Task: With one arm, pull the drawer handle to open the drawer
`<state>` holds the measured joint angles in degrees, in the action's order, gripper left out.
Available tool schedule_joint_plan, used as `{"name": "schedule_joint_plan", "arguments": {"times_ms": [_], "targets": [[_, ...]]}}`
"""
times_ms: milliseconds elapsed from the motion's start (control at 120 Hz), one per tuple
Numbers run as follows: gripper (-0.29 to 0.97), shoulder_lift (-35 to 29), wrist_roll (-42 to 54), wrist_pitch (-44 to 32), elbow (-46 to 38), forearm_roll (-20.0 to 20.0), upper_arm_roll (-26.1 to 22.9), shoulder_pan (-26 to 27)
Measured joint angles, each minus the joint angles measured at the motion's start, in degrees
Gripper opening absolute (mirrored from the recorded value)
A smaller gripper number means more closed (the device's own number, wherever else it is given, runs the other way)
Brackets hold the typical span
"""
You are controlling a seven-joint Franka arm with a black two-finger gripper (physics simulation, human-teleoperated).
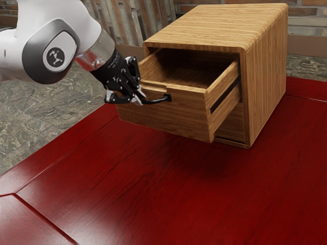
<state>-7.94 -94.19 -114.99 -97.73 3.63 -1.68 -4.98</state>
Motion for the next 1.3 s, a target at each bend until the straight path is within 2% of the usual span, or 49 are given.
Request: {"name": "schedule_joint_plan", "arguments": {"times_ms": [542,1117,1250,1300], "targets": [[-0.11,-7.94,-0.49,-2.49,-9.74,0.11,-0.36,-0.14],[-0.11,-10.59,-1.41,-2.30,-12.69,-0.34,-3.85,-3.38],[0.03,-13.38,-1.62,-2.80,-12.95,-0.54,-3.83,-0.90],[0.14,-14.59,-1.71,-2.91,-13.13,-0.58,-4.92,-0.88]]}}
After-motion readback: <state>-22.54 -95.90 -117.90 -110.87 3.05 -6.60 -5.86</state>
